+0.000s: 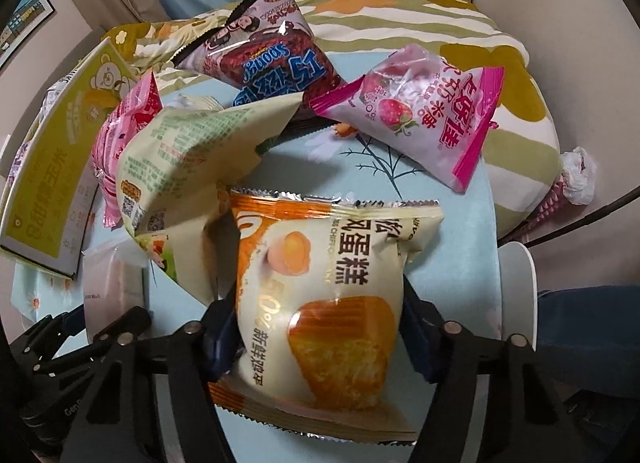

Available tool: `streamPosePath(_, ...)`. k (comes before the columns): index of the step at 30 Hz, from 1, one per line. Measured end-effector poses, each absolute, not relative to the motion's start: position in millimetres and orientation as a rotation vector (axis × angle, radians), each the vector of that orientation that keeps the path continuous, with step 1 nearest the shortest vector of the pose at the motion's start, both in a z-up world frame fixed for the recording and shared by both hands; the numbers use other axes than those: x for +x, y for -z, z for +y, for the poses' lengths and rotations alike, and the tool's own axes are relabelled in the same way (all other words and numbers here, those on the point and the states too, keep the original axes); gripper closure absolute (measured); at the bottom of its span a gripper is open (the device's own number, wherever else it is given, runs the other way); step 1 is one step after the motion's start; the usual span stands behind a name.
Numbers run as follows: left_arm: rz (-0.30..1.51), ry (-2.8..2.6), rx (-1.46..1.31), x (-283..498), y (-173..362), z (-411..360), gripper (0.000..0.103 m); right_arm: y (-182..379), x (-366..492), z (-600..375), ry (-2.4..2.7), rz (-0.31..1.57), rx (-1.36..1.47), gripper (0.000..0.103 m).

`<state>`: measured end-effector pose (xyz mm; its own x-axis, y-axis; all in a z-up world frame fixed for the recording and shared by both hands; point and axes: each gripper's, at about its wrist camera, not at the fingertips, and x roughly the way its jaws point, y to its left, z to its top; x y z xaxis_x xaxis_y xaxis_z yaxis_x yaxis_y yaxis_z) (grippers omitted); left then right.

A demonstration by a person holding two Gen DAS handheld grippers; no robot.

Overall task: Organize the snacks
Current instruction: 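Grasp the pale pink pouch with the left tool while the right tool grasps the orange cake bag, then carry both snacks into the yellow box and open both tools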

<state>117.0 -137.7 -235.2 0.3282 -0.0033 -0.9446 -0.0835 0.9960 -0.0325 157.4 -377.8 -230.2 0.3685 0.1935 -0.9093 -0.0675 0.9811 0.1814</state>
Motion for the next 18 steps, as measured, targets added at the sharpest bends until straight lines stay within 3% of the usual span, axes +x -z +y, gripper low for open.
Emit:
streamPosePath(8, 1.177, -0.026, -0.081, 116.8, 204.7, -136.1, 0.041, 216.1, 141.7, -383.2, -0.167, 1.167, 0.117, 0.043)
streamPosePath(18, 0.993, -0.002, -0.113, 108.1, 121.0, -125.8, 0.041, 148.4, 127.6, -389.1, -0.168, 1.03, 0.127, 0.043)
